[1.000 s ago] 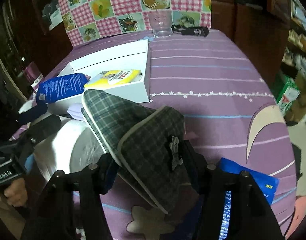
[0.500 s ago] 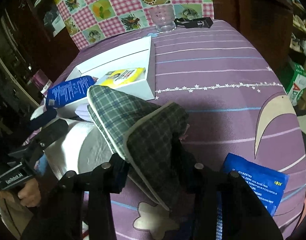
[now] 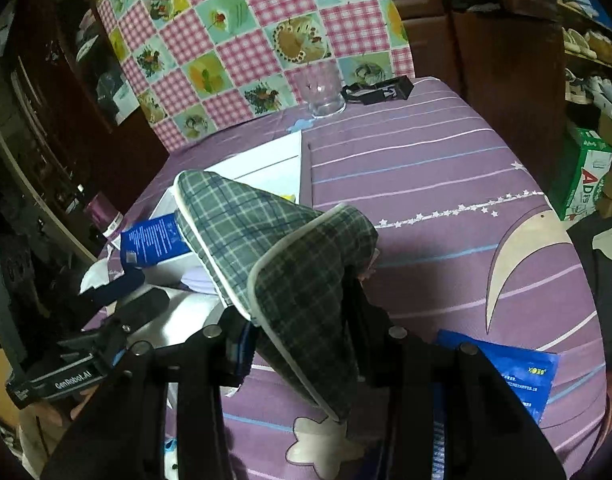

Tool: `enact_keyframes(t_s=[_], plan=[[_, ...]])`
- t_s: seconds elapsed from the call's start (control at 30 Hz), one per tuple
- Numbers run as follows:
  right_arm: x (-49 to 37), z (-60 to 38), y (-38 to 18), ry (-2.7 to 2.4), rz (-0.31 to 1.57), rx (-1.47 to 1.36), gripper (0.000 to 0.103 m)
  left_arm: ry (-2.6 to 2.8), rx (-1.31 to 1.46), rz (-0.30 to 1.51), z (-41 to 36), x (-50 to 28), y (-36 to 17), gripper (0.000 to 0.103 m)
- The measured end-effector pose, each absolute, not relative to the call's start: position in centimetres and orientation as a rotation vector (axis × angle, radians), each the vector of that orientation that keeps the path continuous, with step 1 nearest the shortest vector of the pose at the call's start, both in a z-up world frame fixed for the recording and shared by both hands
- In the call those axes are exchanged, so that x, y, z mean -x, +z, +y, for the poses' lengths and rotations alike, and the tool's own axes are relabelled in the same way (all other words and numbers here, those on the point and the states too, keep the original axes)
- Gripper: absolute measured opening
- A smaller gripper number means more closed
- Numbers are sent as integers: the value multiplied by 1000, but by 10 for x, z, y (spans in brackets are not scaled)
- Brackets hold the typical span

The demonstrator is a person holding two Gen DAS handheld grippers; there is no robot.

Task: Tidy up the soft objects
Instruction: 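Grasp the lavender puff with the left tool while right tool holds plaid slippers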

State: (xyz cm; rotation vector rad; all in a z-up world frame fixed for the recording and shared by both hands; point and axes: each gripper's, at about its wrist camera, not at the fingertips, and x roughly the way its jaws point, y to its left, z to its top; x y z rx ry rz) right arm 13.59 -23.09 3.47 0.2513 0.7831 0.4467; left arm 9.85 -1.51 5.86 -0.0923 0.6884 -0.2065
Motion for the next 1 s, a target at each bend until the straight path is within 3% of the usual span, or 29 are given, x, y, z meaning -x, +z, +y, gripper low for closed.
enact_keyframes(t_s=[1.0], plan=[[-140, -246, 32, 379, 785, -333, 43, -308, 100, 705, -24, -110, 67, 79]])
